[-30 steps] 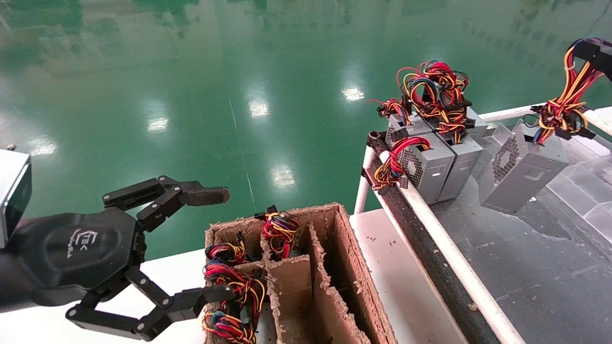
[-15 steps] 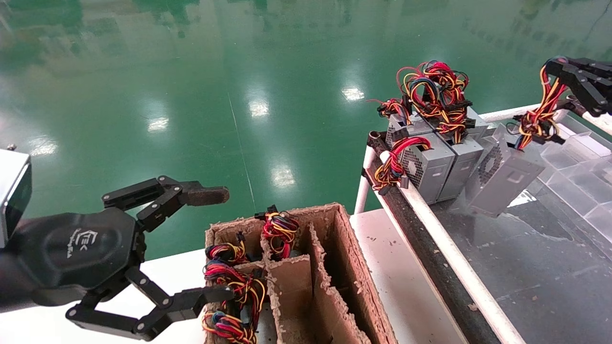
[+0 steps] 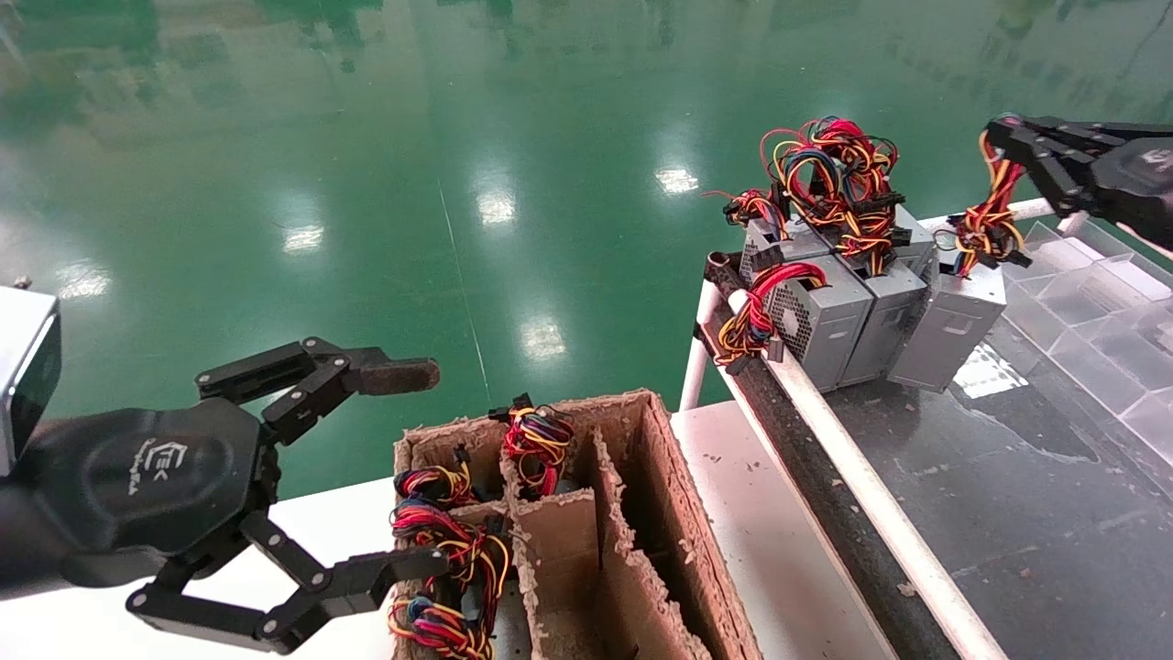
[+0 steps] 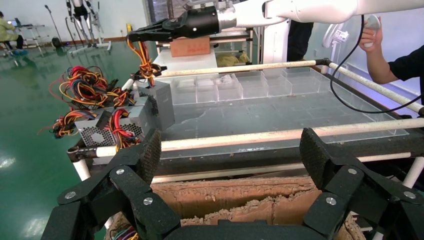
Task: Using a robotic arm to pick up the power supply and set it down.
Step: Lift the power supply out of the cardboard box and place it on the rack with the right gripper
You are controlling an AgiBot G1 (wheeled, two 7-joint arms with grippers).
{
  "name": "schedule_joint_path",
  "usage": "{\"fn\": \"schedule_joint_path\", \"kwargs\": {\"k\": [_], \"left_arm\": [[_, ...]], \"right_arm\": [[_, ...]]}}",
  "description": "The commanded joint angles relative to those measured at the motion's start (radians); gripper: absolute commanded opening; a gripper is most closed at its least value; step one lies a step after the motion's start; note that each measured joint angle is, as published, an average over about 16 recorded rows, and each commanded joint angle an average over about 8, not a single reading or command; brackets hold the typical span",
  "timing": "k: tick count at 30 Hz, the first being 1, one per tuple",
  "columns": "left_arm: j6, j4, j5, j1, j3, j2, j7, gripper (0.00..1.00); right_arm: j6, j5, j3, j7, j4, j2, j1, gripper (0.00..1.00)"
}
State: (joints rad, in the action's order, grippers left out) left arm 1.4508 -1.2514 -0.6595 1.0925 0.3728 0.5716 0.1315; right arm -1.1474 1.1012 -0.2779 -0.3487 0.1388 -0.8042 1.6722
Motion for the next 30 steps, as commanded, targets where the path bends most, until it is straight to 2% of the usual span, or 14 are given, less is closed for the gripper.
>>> {"fn": "schedule_joint_path", "kwargs": {"k": [1, 11, 19, 20, 27, 28, 30], "left_arm": [[0.0, 0.0, 0.0, 0.0, 0.0, 0.0, 0.0, 1.0], [0.0, 0.0, 0.0, 0.0, 0.0, 0.0, 0.0, 1.0], [0.0, 0.0, 0.0, 0.0, 0.0, 0.0, 0.0, 1.0], [0.0, 0.0, 0.0, 0.0, 0.0, 0.0, 0.0, 1.0], [0.0, 0.0, 0.0, 0.0, 0.0, 0.0, 0.0, 1.0], [0.0, 0.0, 0.0, 0.0, 0.0, 0.0, 0.0, 1.0], [0.0, 0.0, 0.0, 0.0, 0.0, 0.0, 0.0, 1.0]], "right_arm": [[0.009, 0.007, -0.004, -0.012, -0.018, -0.016, 0.012, 0.0], [0.077, 0.021, -0.013, -0.052, -0.084, -0.077, 0.051, 0.0], [0.211, 0.018, -0.009, -0.082, -0.124, -0.121, 0.056, 0.01], [0.223, 0.015, -0.007, -0.085, -0.126, -0.126, 0.055, 0.06], [0.235, 0.004, 0.001, -0.095, -0.133, -0.136, 0.044, 0.92], [0.232, 0.004, 0.001, -0.095, -0.134, -0.136, 0.043, 1.0], [0.225, 0.004, 0.0, -0.095, -0.135, -0.134, 0.041, 1.0]]}}
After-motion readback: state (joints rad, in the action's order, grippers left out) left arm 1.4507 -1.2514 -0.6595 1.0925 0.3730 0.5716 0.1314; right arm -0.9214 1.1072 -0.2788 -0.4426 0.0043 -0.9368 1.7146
